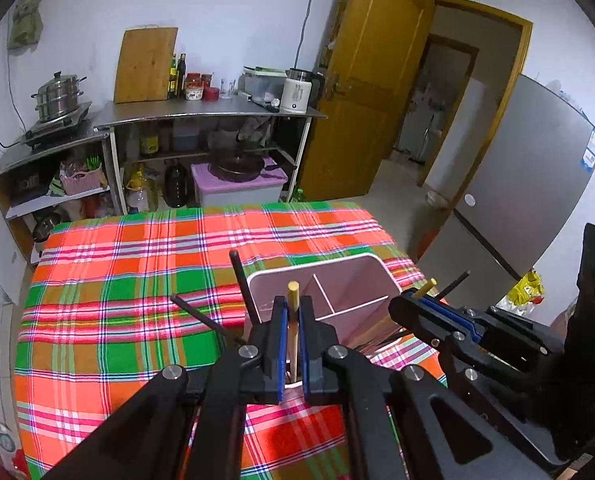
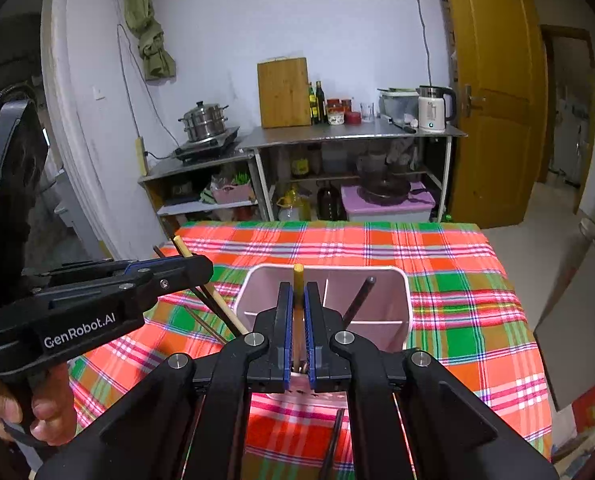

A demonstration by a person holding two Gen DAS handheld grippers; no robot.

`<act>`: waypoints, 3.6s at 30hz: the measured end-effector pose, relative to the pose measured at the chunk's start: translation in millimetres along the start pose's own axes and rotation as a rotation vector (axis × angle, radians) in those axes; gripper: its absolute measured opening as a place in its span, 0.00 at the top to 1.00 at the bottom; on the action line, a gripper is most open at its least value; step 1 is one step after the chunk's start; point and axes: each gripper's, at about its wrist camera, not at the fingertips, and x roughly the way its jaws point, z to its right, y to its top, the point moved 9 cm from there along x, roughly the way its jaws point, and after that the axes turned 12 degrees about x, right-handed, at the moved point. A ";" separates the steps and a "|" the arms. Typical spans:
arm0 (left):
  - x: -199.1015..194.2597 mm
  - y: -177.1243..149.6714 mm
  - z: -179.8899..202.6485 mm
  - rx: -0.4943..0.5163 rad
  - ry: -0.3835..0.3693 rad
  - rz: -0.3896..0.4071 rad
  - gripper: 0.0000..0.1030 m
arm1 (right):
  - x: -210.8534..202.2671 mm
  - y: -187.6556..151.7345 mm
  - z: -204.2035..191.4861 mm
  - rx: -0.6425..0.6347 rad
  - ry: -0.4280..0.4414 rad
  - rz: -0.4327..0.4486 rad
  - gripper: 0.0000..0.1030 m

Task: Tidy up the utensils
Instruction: 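Withdraw both open tools from the basket toward the black chopsticks, then lower the left tool onto a black chopstick and close it, then close the right tool on another black chopstick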

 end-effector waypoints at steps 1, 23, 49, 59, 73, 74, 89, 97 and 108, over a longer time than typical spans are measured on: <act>0.2 -1.2 0.3 0.003 0.002 0.000 0.95 | 1.5 -1.6 1.1 0.002 -0.002 -0.006 0.95; -83.9 -17.0 1.7 -0.008 0.042 0.151 0.85 | -79.9 2.9 6.5 0.010 0.063 0.107 0.84; 18.9 -186.3 77.4 -0.070 -0.099 -0.159 0.85 | -70.9 -130.4 115.6 0.190 0.007 -0.079 0.84; 63.3 -196.3 107.1 -0.064 -0.133 -0.233 0.70 | -52.8 -149.8 131.2 0.224 0.008 -0.126 0.84; 81.5 -202.7 121.6 0.036 0.000 -0.262 0.67 | -52.3 -148.7 142.7 0.258 0.011 -0.119 0.84; 81.5 -202.0 121.4 0.034 0.009 -0.268 0.67 | -52.3 -148.5 141.8 0.258 0.013 -0.118 0.84; 67.8 -212.2 79.7 -0.081 0.065 -0.275 0.89 | -48.5 -151.0 134.6 0.260 0.031 -0.139 0.84; 50.9 -227.4 43.8 -0.181 0.103 -0.274 0.94 | -15.7 -163.2 108.3 0.218 0.059 -0.219 0.84; 70.5 -204.5 25.4 -0.171 0.025 -0.314 0.93 | 36.8 -173.2 85.7 0.146 0.037 -0.302 0.84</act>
